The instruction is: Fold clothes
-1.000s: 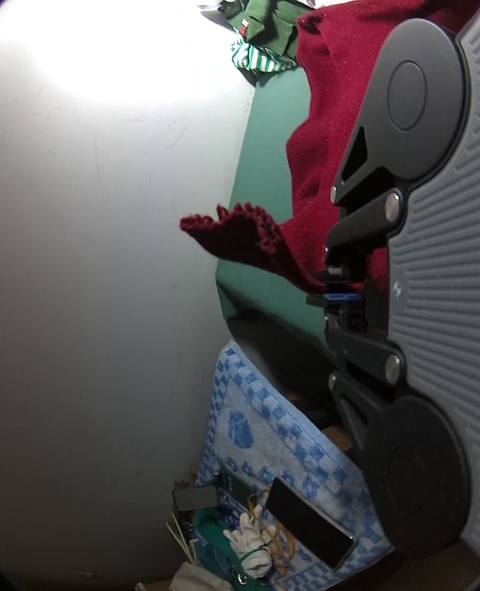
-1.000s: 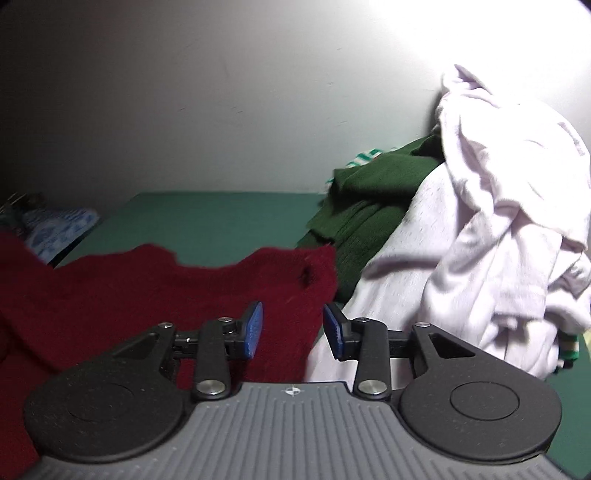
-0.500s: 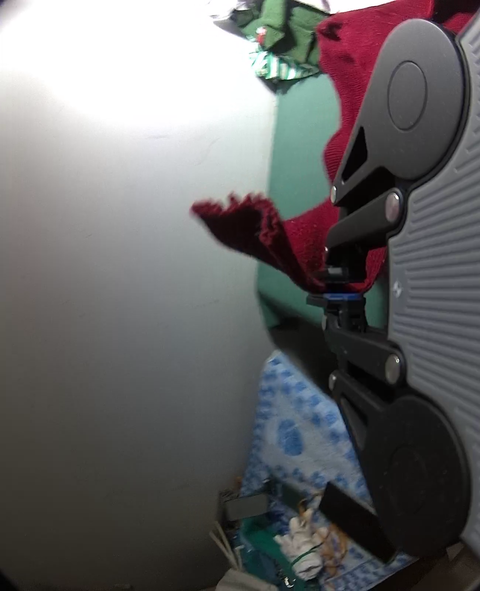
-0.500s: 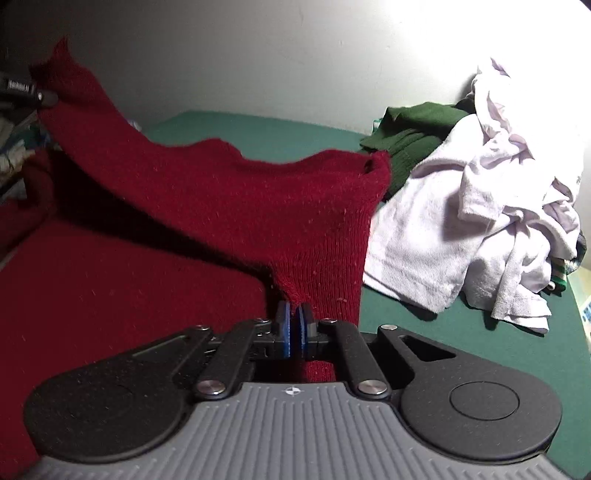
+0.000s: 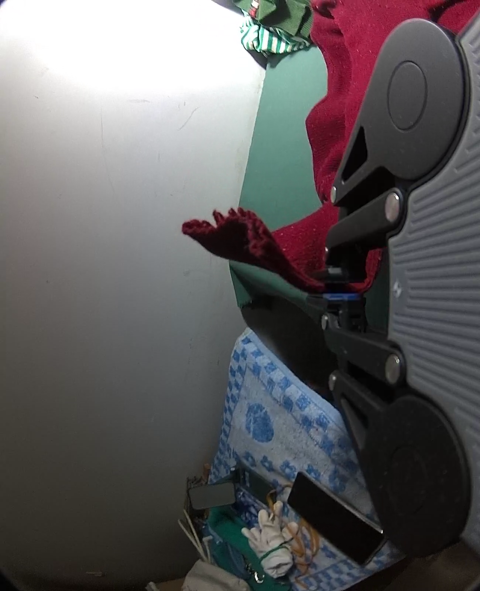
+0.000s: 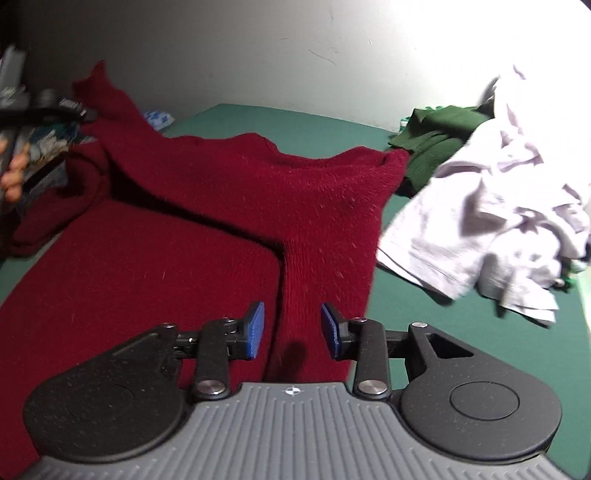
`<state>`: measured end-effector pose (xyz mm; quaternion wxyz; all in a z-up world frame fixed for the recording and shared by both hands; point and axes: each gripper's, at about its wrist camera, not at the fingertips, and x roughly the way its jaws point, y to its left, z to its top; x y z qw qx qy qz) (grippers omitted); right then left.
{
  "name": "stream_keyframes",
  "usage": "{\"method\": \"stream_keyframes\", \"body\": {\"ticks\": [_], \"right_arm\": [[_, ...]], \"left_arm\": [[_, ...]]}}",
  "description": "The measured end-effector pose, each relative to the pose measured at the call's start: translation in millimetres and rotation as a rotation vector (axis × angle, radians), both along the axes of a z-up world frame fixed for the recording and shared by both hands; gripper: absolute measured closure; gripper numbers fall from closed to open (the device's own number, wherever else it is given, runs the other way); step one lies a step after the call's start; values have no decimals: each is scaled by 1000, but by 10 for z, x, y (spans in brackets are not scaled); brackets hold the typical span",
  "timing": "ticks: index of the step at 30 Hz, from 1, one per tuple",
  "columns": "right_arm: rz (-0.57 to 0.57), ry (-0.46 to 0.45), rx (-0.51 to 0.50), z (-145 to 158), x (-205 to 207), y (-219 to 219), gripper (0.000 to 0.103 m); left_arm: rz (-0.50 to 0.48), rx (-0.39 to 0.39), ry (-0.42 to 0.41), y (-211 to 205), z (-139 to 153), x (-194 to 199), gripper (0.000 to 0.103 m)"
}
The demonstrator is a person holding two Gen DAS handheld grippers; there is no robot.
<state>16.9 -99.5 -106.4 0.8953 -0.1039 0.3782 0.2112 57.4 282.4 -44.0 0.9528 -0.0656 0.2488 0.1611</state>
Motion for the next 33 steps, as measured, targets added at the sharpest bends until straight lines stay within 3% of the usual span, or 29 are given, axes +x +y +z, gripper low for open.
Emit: {"method": "stream_keyframes", "body": {"ticks": [7,13,15,17,19,23,28,33], "right_arm": [[-151,132,-1,-164,-938,-253,67],[-235,154,6,-293,-1385,-234,66],[-257,142,-21,-337,-1481,-218,75],[-294,130,-26,-347,-1501,-229,92],[-310,112,-1,-311,-1526,-258,94],[-234,74,73,-167,-1571,-230,95],[-96,129,68,-267,-1600,-12,93],[-100,150,61,-265,-1660,-40,79]], "left_arm": [[-54,25,26,-15,-2,31,99],[-73,22,28,4,58,32,99],[-80,33,29,-14,83,35,99],[-90,43,29,-41,112,31,99],[-99,58,22,-85,159,16,99],[-96,62,-1,-90,317,21,99],[-80,115,-36,-65,494,86,99],[-67,100,-12,-11,495,172,99]]}}
